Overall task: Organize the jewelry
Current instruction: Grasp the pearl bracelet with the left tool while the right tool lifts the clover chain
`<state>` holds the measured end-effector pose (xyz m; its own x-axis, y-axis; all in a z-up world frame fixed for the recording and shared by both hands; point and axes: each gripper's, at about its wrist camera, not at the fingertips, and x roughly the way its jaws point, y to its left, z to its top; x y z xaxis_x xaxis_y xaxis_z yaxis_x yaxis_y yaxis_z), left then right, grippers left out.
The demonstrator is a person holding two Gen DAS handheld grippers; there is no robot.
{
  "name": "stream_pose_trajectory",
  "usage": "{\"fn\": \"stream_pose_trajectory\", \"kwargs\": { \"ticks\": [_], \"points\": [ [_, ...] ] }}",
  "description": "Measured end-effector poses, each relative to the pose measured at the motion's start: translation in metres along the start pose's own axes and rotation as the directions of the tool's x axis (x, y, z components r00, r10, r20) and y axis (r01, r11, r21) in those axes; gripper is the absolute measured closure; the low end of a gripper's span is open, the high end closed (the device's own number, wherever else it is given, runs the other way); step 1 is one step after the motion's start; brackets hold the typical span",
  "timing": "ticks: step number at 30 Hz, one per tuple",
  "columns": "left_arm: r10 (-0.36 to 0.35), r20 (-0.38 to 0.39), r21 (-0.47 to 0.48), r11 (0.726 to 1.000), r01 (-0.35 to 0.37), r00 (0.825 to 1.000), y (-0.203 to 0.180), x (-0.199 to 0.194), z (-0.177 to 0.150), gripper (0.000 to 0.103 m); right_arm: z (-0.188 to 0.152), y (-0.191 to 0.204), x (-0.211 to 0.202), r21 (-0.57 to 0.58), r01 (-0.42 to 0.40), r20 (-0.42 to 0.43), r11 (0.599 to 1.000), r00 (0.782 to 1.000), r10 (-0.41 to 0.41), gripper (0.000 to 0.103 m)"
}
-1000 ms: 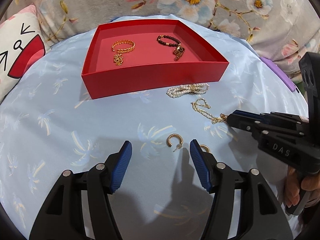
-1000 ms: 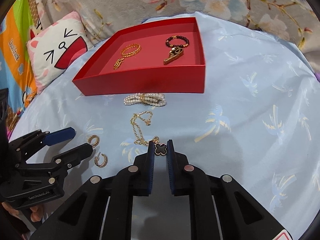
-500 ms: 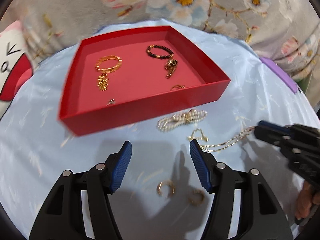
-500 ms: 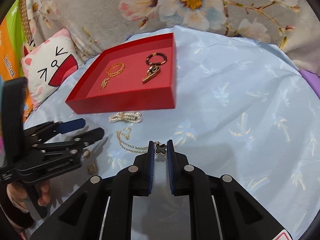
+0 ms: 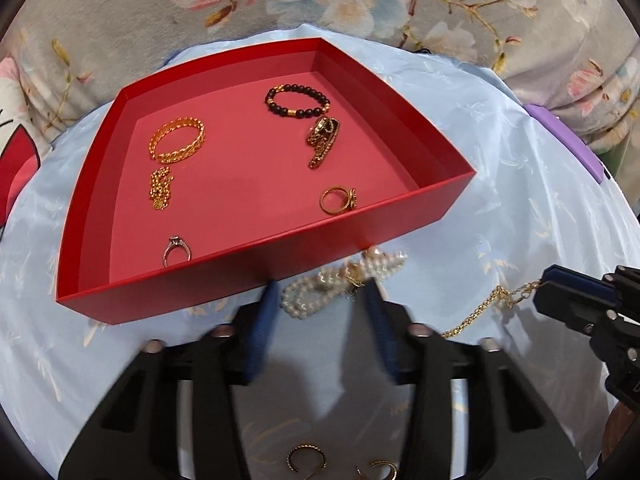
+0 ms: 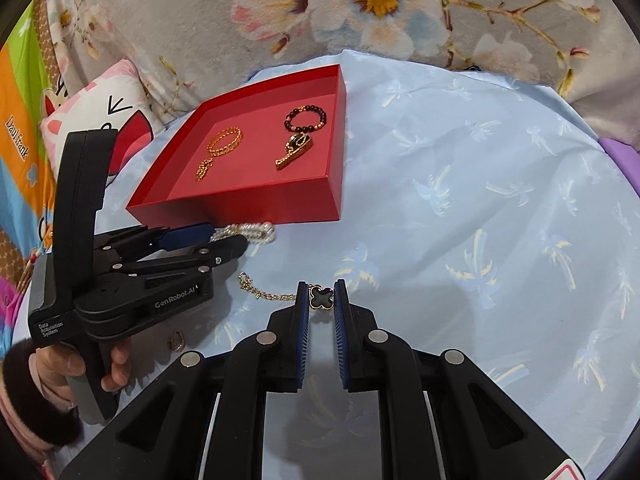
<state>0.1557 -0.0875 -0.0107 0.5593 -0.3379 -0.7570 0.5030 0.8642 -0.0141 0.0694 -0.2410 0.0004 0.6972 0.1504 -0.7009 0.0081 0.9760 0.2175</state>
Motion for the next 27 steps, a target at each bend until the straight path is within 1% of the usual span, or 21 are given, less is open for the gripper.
{"fn": "stream_pose_trajectory", "kwargs": {
  "ticks": [1, 2, 9, 10, 11, 13, 18, 22, 27],
  "points": [
    [0.004, 0.002, 0.007, 1.0, -0.004, 1.0, -0.001, -0.001, 0.0, 0.077, 0.0, 0.0, 0.001, 0.002, -0.003, -0.002, 1.0, 1.0, 0.003, 0.091],
    [-0.001, 0.002, 0.01, 1.0, 0.001, 1.0, -0.002, -0.001, -0.001, 0.082, 0.0, 0.0, 0.002, 0.003, -0.006, -0.005, 1.0, 1.0, 0.006, 0.091],
    [-0.03, 0.004, 0.002, 1.0, 0.03, 1.0, -0.004, -0.009, -0.008, 0.084, 0.001, -0.001, 0.0, 0.01, -0.009, 0.002, 1.0, 1.0, 0.009, 0.091],
    [-0.037, 0.005, -0.001, 0.999, 0.037, 0.999, -0.003, -0.012, -0.009, 0.087, 0.002, -0.001, -0.001, 0.011, -0.011, 0.005, 1.0, 1.0, 0.011, 0.091],
    [-0.041, 0.005, -0.003, 0.999, 0.041, 0.999, -0.003, -0.015, -0.01, 0.098, 0.003, -0.001, -0.003, 0.012, -0.016, 0.009, 1.0, 1.0, 0.016, 0.091],
    [-0.055, 0.006, -0.013, 0.998, 0.055, 0.998, -0.001, -0.023, -0.011, 0.099, 0.007, 0.0, -0.008, 0.006, -0.017, 0.025, 1.0, 1.0, 0.017, 0.091],
    [-0.045, 0.039, -0.014, 0.999, 0.045, 0.998, 0.005, -0.046, -0.01, 0.099, 0.021, 0.006, -0.028, -0.012, -0.034, 0.08, 0.999, 0.996, 0.035, 0.091],
    [-0.037, 0.061, -0.024, 0.999, 0.038, 0.997, 0.011, -0.059, -0.007, 0.1, 0.04, 0.012, -0.046, -0.033, -0.041, 0.13, 0.999, 0.991, 0.045, 0.091],
    [-0.043, 0.082, -0.032, 0.998, 0.046, 0.996, 0.019, -0.078, 0.002, 0.1, 0.066, 0.02, -0.056, -0.058, -0.052, 0.166, 0.997, 0.984, 0.061, 0.091]
  ]
}}
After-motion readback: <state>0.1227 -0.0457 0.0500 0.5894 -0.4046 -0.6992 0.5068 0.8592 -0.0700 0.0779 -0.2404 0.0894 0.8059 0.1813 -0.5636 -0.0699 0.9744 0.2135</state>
